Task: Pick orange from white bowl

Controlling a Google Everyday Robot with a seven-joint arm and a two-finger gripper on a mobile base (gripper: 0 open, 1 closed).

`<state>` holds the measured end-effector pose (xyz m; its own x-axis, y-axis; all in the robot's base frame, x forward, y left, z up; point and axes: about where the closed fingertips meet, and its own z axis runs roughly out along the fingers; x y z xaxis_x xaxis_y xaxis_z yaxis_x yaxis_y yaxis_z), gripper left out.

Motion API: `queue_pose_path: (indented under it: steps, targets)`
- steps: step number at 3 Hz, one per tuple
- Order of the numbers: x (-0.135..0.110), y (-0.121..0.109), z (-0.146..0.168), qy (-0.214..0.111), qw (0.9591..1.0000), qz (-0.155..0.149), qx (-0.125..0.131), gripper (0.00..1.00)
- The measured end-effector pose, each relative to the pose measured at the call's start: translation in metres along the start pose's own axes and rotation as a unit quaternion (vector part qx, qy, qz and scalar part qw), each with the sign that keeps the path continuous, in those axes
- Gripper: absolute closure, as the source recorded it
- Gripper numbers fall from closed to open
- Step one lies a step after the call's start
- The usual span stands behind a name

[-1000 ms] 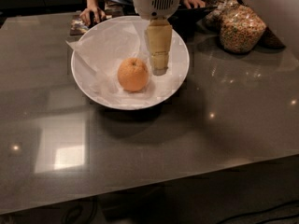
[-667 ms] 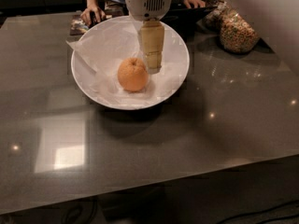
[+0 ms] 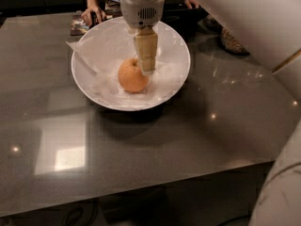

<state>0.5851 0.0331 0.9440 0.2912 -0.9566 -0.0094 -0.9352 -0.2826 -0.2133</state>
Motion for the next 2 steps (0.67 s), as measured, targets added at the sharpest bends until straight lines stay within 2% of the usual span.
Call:
queue_pose_path:
  steps: [1, 2]
  targets:
    - [-0.0042, -0.0031, 0.0211, 0.001, 0.9998, -0.007, -0.020, 0.16]
    - [-0.0059, -0.0034, 0.0306, 0.002, 0.9995, -0.010, -0.029, 0.16]
